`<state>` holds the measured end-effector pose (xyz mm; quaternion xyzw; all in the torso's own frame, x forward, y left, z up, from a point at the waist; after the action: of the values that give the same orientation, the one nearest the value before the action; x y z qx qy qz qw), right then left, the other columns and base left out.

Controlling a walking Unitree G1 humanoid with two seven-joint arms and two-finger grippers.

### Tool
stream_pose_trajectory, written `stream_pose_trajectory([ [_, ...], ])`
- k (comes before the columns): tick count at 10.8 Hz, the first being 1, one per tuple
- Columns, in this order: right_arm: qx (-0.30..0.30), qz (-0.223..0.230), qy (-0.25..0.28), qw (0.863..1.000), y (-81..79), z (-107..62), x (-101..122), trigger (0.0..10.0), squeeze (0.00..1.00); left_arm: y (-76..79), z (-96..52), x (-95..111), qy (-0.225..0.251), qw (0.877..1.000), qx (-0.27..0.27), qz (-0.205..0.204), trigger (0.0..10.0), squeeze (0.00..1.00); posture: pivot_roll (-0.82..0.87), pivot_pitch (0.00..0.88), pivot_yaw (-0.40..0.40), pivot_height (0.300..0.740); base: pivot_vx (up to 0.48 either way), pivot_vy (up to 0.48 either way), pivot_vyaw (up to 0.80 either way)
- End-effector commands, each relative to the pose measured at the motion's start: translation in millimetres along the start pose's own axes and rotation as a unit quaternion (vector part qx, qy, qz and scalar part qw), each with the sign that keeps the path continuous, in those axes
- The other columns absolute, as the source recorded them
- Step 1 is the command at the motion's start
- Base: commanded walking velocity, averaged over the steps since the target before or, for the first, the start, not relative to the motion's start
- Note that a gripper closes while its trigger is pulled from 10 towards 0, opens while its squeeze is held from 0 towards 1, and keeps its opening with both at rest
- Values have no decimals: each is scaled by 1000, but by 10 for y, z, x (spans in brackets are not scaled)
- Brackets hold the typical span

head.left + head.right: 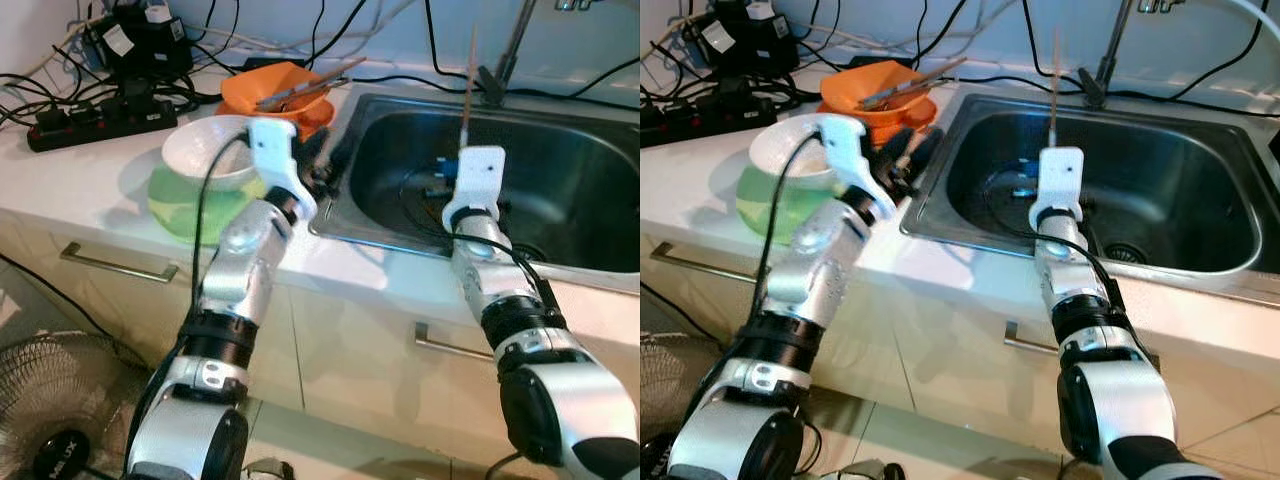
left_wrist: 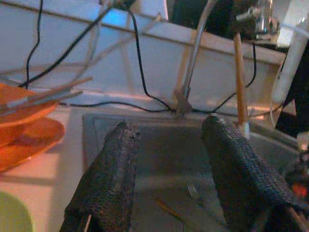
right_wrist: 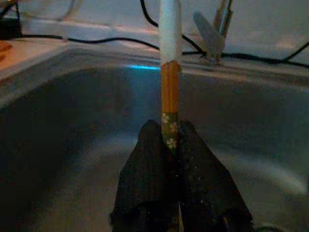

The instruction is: Kitchen organization

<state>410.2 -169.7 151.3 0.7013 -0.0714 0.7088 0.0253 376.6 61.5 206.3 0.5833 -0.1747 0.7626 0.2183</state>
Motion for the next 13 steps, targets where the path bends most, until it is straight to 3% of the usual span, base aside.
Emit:
stream_pose_trajectory([
  [1,1,7,2,1000,-9,38,71,10000,1000,15,-9,-24,-10,1000,-1,12,10000,0,42,11,46,740,0,0,0],
  [5,10,12,-6,1000,-61,43,48,10000,1000,41,-19,-63,-20,1000,-4,19,10000,0,46,12,46,740,0,0,0],
  [6,14,15,4,1000,-81,38,69,10000,671,51,-19,-65,-21,999,-6,29,10000,0,45,12,47,740,0,0,0],
  [7,26,21,18,999,-125,28,101,10000,0,55,-19,-60,-23,999,-9,47,10000,0,45,14,47,740,0,0,0],
  [9,60,45,59,995,-252,-37,176,10000,0,-20,-12,1,-27,994,5,103,10000,0,47,18,49,740,0,0,0],
  [11,81,82,77,990,-373,-176,114,10000,0,-239,-4,139,-41,978,41,202,10000,0,40,23,62,740,0,0,0],
  [12,82,90,71,990,-403,-226,44,10000,0,-321,-11,191,-44,972,54,223,10000,0,39,25,65,740,0,0,0],
  [13,84,91,66,990,-424,-255,5,10000,0,-371,-19,219,-48,970,58,230,10000,306,41,25,68,740,0,0,0],
])
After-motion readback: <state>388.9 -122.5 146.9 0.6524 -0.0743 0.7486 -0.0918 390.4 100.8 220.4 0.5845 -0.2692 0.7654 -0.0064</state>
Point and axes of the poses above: a point about 5 cm out from each wrist's last joint towards the gripper, its own z axis pointing out of the wrist towards the gripper, its own x axis along the axis of the wrist's last joint, y = z × x, the point moved 2 cm from there along z, pointing out of the wrist towards the gripper, and after that the axes turned 10 degrees about z, right-handed, at the moved point
